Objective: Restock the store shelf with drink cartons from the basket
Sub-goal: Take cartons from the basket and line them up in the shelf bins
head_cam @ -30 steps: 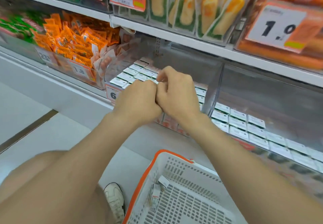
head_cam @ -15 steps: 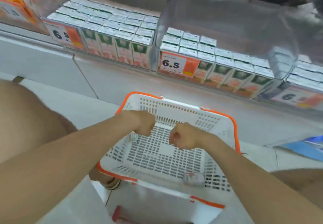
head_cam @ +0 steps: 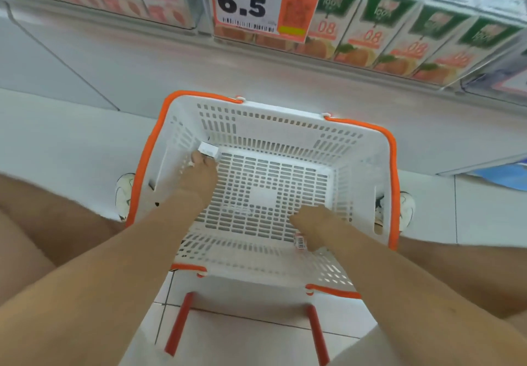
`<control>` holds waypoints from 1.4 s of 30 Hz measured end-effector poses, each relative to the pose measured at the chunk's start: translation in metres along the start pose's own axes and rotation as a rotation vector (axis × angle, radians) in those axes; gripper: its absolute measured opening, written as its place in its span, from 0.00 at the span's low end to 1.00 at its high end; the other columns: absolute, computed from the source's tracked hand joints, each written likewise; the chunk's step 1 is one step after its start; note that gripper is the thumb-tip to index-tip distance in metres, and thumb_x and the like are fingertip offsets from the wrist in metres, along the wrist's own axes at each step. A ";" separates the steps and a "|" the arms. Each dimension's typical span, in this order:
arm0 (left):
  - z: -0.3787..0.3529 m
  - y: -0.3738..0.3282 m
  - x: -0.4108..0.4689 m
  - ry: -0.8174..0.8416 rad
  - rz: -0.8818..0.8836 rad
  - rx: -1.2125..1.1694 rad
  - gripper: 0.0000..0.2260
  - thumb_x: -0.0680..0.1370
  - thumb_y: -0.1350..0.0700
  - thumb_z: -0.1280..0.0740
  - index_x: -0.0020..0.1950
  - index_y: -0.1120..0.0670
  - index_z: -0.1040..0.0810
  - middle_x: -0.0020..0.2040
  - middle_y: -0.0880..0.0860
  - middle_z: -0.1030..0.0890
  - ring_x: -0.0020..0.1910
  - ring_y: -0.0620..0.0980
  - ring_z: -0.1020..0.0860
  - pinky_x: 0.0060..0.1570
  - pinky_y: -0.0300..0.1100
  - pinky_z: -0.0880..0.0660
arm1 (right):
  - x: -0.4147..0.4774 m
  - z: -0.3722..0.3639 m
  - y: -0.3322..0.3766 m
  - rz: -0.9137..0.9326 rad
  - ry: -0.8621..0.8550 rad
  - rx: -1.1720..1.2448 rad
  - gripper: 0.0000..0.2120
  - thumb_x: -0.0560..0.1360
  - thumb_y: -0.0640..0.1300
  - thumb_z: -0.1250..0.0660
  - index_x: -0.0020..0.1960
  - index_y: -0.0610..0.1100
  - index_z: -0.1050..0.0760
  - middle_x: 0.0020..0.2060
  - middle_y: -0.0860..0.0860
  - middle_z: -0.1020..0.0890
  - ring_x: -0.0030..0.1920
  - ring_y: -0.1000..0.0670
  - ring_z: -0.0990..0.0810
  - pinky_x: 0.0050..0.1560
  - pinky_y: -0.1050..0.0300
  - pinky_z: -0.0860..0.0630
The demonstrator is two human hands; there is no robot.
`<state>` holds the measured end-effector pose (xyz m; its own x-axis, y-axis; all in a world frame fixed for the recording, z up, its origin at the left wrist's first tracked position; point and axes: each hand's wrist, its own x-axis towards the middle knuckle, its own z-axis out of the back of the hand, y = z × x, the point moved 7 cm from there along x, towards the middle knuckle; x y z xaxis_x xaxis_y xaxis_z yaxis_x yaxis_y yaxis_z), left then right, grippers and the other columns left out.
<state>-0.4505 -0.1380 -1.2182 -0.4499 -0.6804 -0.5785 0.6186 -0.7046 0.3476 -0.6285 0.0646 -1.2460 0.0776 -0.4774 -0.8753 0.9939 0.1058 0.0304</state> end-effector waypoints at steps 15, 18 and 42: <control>-0.003 0.006 0.003 0.003 0.010 -0.173 0.26 0.80 0.62 0.31 0.77 0.56 0.32 0.75 0.60 0.35 0.61 0.58 0.20 0.56 0.49 0.22 | -0.009 0.050 -0.005 -0.020 -0.167 0.925 0.22 0.77 0.61 0.30 0.66 0.52 0.23 0.59 0.54 0.22 0.57 0.50 0.22 0.57 0.53 0.25; 0.005 0.011 -0.010 -0.013 -0.053 -0.112 0.29 0.79 0.54 0.28 0.77 0.55 0.35 0.72 0.57 0.29 0.65 0.56 0.24 0.57 0.48 0.24 | -0.019 0.071 -0.005 0.009 -0.221 1.140 0.15 0.73 0.58 0.26 0.55 0.52 0.21 0.47 0.59 0.24 0.43 0.58 0.24 0.42 0.59 0.26; 0.270 0.184 -0.174 -0.242 -0.499 -1.166 0.14 0.77 0.63 0.24 0.59 0.48 0.16 0.55 0.47 0.14 0.56 0.49 0.16 0.58 0.45 0.19 | -0.247 0.291 0.044 0.209 -1.364 1.114 0.13 0.84 0.50 0.35 0.67 0.52 0.25 0.36 0.53 0.22 0.29 0.53 0.22 0.33 0.54 0.27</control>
<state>-0.4323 -0.2042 -0.8545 -0.8227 -0.5012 -0.2680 0.4893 -0.3844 -0.7829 -0.5815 -0.0668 -0.8877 -0.3750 -0.9141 0.1542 0.4920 -0.0553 0.8688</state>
